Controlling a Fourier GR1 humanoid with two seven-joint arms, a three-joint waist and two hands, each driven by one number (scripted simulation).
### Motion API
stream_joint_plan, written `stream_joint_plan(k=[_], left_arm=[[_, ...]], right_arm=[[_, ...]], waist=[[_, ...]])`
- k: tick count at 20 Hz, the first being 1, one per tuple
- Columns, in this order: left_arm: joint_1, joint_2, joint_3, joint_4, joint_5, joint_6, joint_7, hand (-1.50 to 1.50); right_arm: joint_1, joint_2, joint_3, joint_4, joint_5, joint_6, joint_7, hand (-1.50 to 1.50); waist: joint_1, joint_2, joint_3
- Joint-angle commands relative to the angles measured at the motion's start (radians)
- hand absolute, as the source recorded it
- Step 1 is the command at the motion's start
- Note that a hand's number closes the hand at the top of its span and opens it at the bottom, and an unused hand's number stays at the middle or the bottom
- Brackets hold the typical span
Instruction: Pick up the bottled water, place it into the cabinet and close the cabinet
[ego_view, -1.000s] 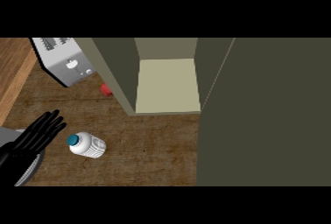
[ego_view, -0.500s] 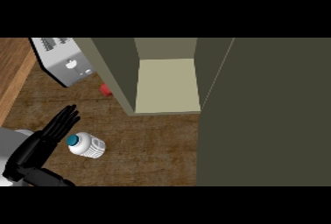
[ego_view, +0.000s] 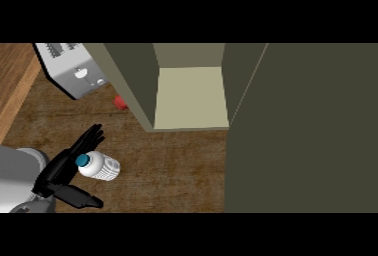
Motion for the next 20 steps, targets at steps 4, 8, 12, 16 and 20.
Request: stream_joint_plan(k=[4, 8, 12, 16, 20], left_arm=[[-0.099, -0.029, 0.009, 0.244, -0.083, 0.067, -0.149, -1.5], [-0.109, -0.02, 0.035, 0.35, -0.049, -0.002, -0.228, -1.5], [-0.17, -0.028, 0.027, 0.475, -0.051, -0.075, -0.279, -1.5], [-0.2, -0.047, 0.006, 0.556, -0.076, -0.097, -0.364, -1.5], [-0.215, -0.029, 0.028, 0.596, -0.035, -0.163, -0.395, 1.5]], right_arm=[[0.073, 0.003, -0.003, -0.211, -0.172, -0.037, 0.083, -1.5], [0.125, 0.023, 0.029, -0.239, -0.134, -0.023, 0.047, -1.5], [0.113, -0.02, -0.038, -0.177, -0.193, 0.006, 0.01, -1.5], [0.136, -0.016, -0.017, -0.207, -0.181, -0.019, 0.028, -1.5], [0.128, -0.024, -0.015, -0.184, -0.183, -0.01, -0.001, -1.5]], waist=[[0.002, 0.002, -0.001], [-0.002, 0.001, -0.001], [-0.002, 0.002, -0.001], [-0.003, 0.004, -0.002], [0.002, 0.002, -0.001]])
